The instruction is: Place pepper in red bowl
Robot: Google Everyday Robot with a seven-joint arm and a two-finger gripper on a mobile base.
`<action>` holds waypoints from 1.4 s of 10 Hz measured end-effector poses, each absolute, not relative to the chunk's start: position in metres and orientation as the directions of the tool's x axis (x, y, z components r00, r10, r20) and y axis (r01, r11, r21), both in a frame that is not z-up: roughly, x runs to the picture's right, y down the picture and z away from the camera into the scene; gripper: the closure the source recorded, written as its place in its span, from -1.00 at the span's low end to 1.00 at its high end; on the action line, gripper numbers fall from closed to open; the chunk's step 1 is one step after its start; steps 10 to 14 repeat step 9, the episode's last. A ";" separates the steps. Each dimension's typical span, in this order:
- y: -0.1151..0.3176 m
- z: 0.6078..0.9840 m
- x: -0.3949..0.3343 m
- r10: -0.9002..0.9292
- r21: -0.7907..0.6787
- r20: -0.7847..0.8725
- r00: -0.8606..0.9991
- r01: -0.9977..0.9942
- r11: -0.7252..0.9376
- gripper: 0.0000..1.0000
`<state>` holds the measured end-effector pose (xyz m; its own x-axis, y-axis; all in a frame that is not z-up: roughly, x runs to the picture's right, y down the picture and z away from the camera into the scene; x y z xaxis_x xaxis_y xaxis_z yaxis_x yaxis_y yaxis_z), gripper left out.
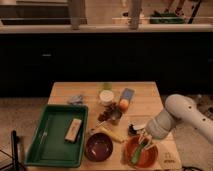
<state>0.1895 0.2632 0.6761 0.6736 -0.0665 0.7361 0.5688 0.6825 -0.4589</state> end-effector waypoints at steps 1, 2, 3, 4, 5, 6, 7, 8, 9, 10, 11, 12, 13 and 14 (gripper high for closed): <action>0.263 0.675 0.191 -0.067 -0.460 0.735 0.674 0.569 0.682 -0.60; 0.263 0.675 0.191 -0.069 -0.460 0.735 0.675 0.569 0.681 -0.60; 0.262 0.674 0.193 -0.069 -0.461 0.732 0.677 0.568 0.682 -0.60; 0.261 0.674 0.195 -0.070 -0.461 0.729 0.681 0.565 0.684 -0.60; 0.259 0.672 0.198 -0.073 -0.462 0.724 0.686 0.561 0.687 -0.60; 0.255 0.670 0.202 -0.077 -0.463 0.716 0.694 0.555 0.691 -0.60; 0.248 0.666 0.208 -0.087 -0.463 0.704 0.705 0.548 0.696 -0.60; 0.243 0.664 0.214 -0.094 -0.463 0.694 0.714 0.542 0.702 -0.60; 0.236 0.662 0.223 -0.103 -0.461 0.682 0.724 0.535 0.708 -0.60; 0.236 0.662 0.223 -0.103 -0.461 0.682 0.724 0.535 0.708 -0.60; 0.236 0.662 0.223 -0.103 -0.461 0.682 0.724 0.535 0.708 -0.60; 0.236 0.662 0.223 -0.103 -0.461 0.682 0.724 0.535 0.708 -0.60; 0.236 0.662 0.223 -0.103 -0.461 0.682 0.724 0.535 0.708 -0.60; 0.236 0.662 0.223 -0.103 -0.461 0.682 0.724 0.535 0.708 -0.60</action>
